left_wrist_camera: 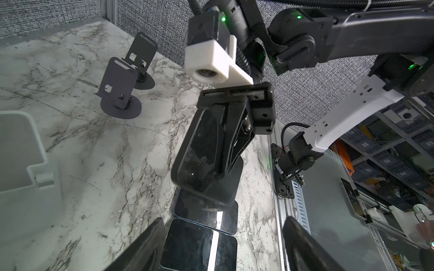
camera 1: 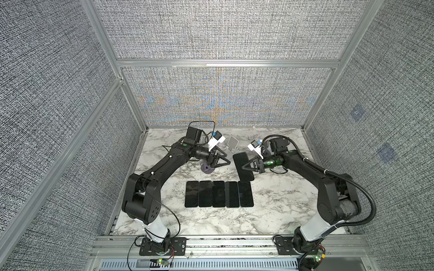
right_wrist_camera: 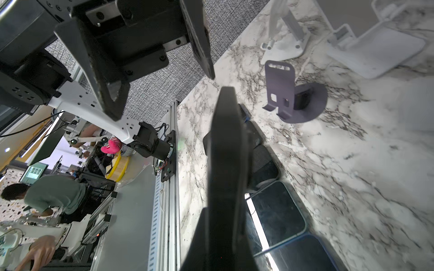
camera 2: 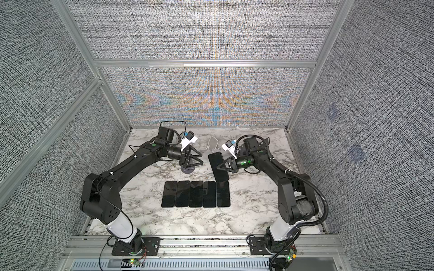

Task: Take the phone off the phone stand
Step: 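Close the right gripper on the black phone while the left gripper releases, then lower the black phone flat beside the row with the right gripper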

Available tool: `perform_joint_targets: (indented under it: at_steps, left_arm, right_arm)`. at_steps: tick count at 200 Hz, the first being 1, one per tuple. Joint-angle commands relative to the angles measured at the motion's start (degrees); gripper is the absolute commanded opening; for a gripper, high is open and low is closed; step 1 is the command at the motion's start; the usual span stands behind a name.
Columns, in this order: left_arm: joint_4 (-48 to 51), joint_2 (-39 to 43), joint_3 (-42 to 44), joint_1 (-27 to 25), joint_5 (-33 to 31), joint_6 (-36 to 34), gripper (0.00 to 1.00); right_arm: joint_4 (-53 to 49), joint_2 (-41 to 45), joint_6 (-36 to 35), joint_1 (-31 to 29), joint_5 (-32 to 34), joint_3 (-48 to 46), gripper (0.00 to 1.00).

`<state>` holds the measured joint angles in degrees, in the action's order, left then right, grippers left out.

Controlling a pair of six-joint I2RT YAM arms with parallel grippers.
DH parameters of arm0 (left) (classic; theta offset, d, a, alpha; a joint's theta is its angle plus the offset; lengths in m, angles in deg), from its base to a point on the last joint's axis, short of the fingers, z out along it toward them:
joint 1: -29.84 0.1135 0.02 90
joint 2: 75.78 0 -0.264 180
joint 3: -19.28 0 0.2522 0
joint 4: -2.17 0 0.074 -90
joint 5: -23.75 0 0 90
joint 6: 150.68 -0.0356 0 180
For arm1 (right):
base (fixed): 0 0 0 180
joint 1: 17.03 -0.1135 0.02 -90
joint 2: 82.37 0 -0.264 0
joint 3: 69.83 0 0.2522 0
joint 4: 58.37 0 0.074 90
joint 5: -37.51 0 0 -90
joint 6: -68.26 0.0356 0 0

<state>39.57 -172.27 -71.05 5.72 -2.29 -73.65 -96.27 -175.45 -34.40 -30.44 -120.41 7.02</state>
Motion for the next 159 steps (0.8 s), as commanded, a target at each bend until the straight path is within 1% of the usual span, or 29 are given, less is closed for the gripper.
perform_joint_targets:
  at_steps: [1, 43, 57, 69, 83, 93, 122, 141, 159]
  left_arm:
    - [-1.6, 0.9, 0.1, 0.0, -2.1, 1.8, 0.82]
    - [-4.6, 2.3, 1.1, 0.1, -3.6, 4.8, 0.83]
    - [-5.3, 2.7, 1.3, 0.0, -4.5, 6.0, 0.83]
    - [-4.5, 2.9, 1.0, -0.1, -5.0, 6.1, 0.83]
    - [-4.1, 3.8, 1.1, -0.5, -6.1, 6.0, 0.86]
    - [-4.4, 4.3, 1.4, -0.7, -7.5, 6.0, 0.88]
    - [-4.8, 4.6, 1.5, -0.9, -9.9, 6.8, 0.89]
    - [-6.5, 4.6, 2.2, -1.0, -9.6, 8.2, 0.89]
    - [-6.9, 4.3, 2.7, -1.0, -10.3, 8.2, 0.89]
  right_arm:
    - [-3.0, 2.5, 0.4, 0.8, 1.7, -2.2, 0.00]
    - [-3.4, 11.5, 4.5, 2.2, 8.4, -9.9, 0.00]
    - [-6.2, 13.5, 6.2, 2.4, 12.7, -10.3, 0.00]
    - [-11.0, 15.1, 8.2, 2.3, 16.3, -9.6, 0.00]
    - [-12.0, 18.8, 11.3, 2.2, 19.5, -10.9, 0.00]
    - [-14.5, 20.8, 12.0, 2.2, 22.7, -10.9, 0.00]
    - [-23.7, 23.8, 13.3, 2.5, 32.5, -9.9, 0.00]
    - [-24.0, 25.0, 15.3, 3.6, 33.8, -10.9, 0.00]
    - [-24.1, 24.8, 16.6, 4.1, 36.8, -11.5, 0.00]
